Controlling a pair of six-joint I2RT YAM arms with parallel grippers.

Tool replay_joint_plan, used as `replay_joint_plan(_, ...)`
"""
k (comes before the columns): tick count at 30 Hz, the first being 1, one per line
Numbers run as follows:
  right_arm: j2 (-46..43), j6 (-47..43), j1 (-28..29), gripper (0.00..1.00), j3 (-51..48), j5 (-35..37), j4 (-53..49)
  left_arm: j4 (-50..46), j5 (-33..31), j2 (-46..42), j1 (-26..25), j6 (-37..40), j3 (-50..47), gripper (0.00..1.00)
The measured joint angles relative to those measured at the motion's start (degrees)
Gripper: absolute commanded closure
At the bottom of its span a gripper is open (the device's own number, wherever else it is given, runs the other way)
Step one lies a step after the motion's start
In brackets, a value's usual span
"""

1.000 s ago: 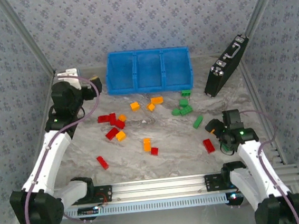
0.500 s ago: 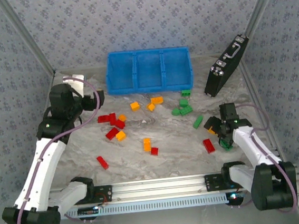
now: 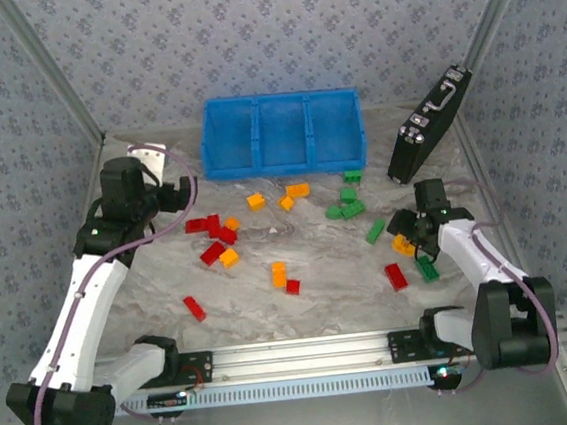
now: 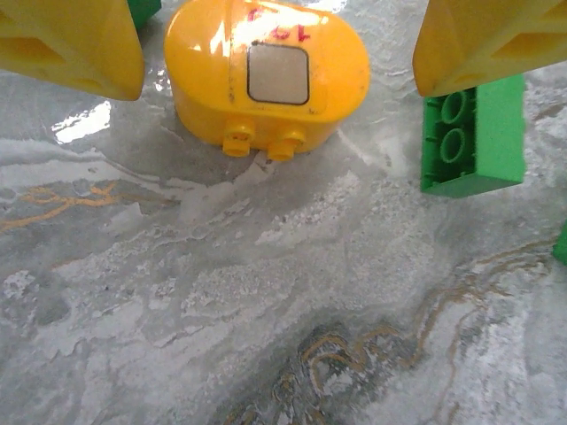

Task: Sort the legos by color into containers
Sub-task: Pick up the lego from the middle-right of the table.

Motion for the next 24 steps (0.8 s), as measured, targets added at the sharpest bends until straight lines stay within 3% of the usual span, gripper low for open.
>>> replay_joint_plan(12,6.1,-2.9,0.2,0.19,1.4,0.7,0.7,0.8,0.0,2.2,0.0,1.6,-0.3,0.0)
replay_joint_plan(19,10.4,-3.3,1.1,0.25,3.4,0.7,1.2,1.4,-0.3,2.2,0.0,2.4,-1.1,0.0)
replay_joint_plan(24,13.0,-3.8,1.6,0.35,4.9,1.0,1.6,1.4,-1.1,2.2,0.0,3.1,-1.8,0.0)
